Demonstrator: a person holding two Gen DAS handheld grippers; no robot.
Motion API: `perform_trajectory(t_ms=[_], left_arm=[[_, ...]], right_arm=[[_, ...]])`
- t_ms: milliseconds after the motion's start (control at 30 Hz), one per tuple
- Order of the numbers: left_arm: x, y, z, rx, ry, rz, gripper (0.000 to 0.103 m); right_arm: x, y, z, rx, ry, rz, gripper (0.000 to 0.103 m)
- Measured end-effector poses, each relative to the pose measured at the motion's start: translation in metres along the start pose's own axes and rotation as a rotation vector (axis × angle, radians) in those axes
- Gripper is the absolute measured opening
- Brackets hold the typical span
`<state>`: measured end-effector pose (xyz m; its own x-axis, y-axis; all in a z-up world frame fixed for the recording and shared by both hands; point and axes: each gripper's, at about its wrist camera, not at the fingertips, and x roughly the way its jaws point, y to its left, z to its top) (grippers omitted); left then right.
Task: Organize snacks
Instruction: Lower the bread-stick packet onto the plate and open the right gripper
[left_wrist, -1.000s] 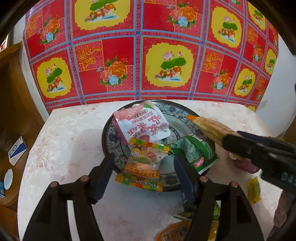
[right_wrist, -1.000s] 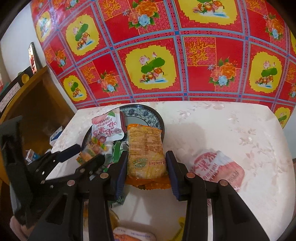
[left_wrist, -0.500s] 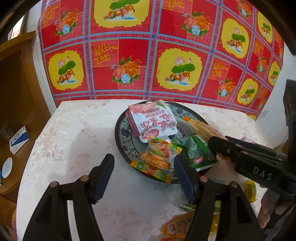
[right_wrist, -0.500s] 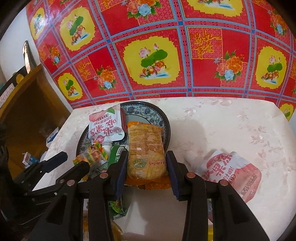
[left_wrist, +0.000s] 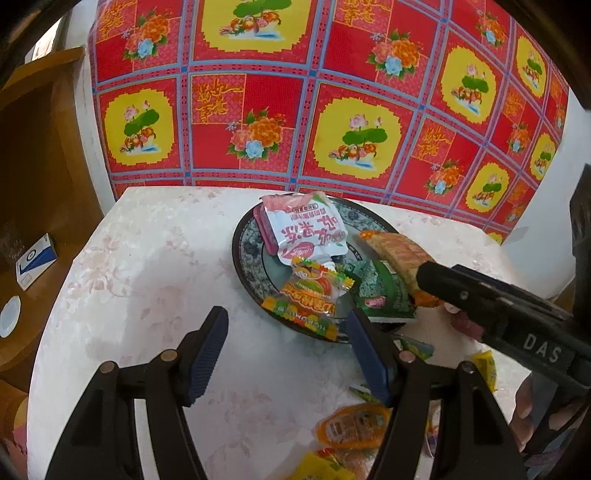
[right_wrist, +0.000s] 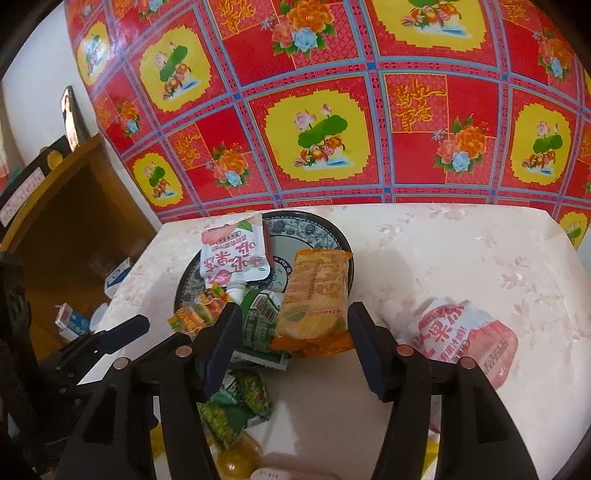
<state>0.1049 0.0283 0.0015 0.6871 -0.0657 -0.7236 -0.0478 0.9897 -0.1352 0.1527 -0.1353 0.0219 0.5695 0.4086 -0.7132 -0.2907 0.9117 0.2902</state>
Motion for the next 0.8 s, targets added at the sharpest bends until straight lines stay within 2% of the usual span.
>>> perform_trajectory(t_ms=[467,800], left_arm=[[-0.021,0.000,-0.010,-0.016,0.018,-0.032,0.071],[-0.020,-0.004,-0.017,-0.009,0.040,-0.044,0.071]], right_arm=[[-0.044,0.005,-0.018,-0.013,-0.030,0.035,0.061],[-0.059,-0.003,-0.039,-0.030,-0.010,0.010,0.061]])
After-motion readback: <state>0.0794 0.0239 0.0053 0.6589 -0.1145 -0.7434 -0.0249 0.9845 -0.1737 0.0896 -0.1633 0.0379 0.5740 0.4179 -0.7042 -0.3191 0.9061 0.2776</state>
